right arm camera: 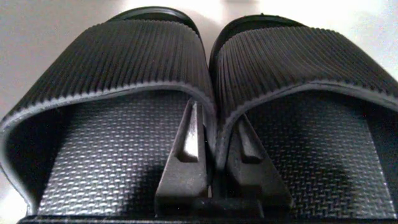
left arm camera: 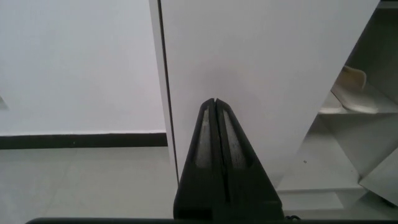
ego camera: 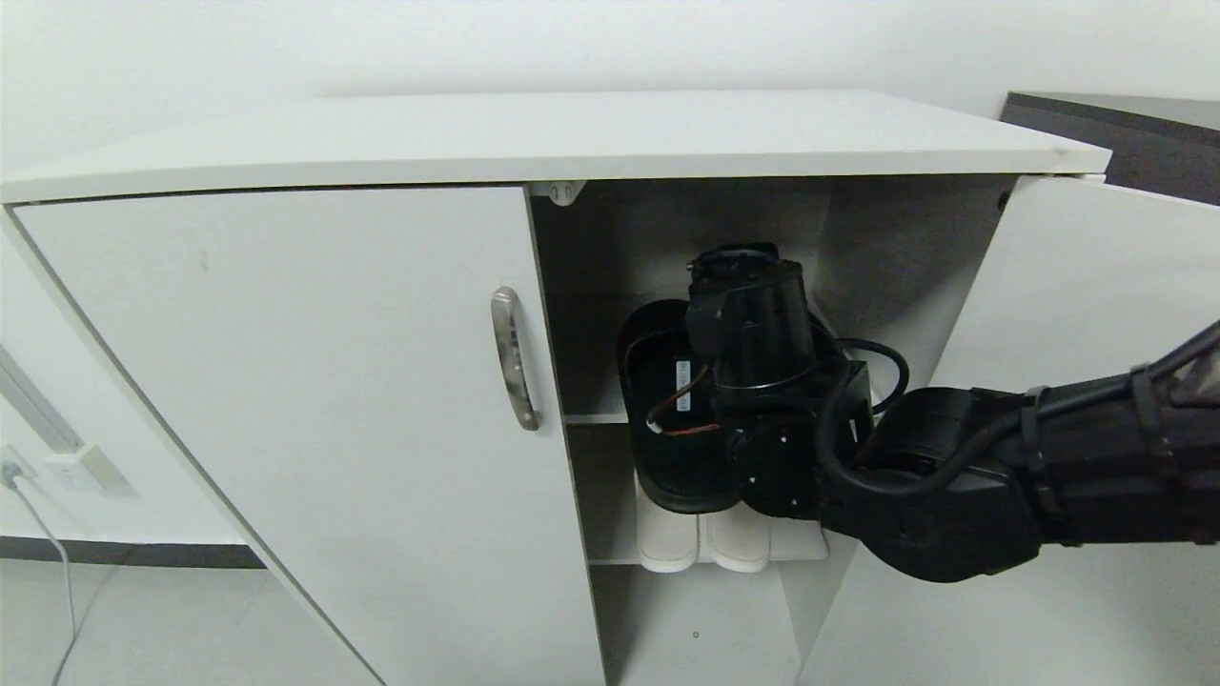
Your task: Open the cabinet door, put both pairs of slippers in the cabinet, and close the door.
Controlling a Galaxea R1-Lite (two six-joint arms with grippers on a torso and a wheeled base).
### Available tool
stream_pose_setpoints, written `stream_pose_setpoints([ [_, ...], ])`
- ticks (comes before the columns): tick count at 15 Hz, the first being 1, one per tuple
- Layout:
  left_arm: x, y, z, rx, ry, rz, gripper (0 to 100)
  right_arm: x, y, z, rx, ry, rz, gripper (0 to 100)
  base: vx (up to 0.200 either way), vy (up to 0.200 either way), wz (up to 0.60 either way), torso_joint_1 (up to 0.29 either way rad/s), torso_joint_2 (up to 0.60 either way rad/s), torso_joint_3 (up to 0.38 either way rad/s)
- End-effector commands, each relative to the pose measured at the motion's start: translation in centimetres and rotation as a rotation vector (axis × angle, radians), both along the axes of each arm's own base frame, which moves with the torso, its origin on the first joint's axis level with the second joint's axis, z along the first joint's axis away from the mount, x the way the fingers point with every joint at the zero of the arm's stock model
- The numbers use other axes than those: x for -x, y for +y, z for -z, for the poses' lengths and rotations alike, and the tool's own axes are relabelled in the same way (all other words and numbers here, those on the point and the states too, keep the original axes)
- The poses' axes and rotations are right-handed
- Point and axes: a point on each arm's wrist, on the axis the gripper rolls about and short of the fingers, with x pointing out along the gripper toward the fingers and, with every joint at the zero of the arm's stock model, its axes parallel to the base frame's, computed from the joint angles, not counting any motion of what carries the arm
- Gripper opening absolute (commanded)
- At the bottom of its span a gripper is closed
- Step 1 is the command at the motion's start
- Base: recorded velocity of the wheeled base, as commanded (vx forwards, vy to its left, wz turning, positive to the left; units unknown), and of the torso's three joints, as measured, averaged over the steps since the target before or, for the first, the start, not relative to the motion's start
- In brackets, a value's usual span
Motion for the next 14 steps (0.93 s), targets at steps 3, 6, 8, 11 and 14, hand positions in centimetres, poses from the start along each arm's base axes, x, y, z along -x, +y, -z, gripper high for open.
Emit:
stream_pose_setpoints([
  [3, 0.0, 0.0, 0.0, 0.001, 0.001, -0.001, 0, -3.3, 0.4, 0.9, 0.01, -0.001, 0.029, 0, 0.0, 0.0, 0.0, 0.0, 0.0, 0.0],
  [6, 0.0, 0.0, 0.1, 0.001, 0.003, -0.002, 0, -5.1, 0.6, 0.4, 0.012, -0.02, 0.036, 0, 0.0, 0.0, 0.0, 0.0, 0.0, 0.0],
  [8, 0.0, 0.0, 0.0, 0.001, 0.001, -0.002, 0, -5.5, 0.4, -0.5, 0.015, -0.012, 0.027, 0, 0.0, 0.0, 0.0, 0.0, 0.0, 0.0],
  [11, 0.0, 0.0, 0.0, 0.001, -0.001, -0.002, 0, -6.5, 0.3, -1.2, 0.011, -0.009, 0.029, 0, 0.0, 0.0, 0.0, 0.0, 0.0, 0.0],
  [14, 0.0, 0.0, 0.1, 0.001, 0.003, -0.004, 0, -7.2, 0.3, -1.1, 0.017, 0.0, 0.029, 0, 0.0, 0.0, 0.0, 0.0, 0.0, 0.0],
])
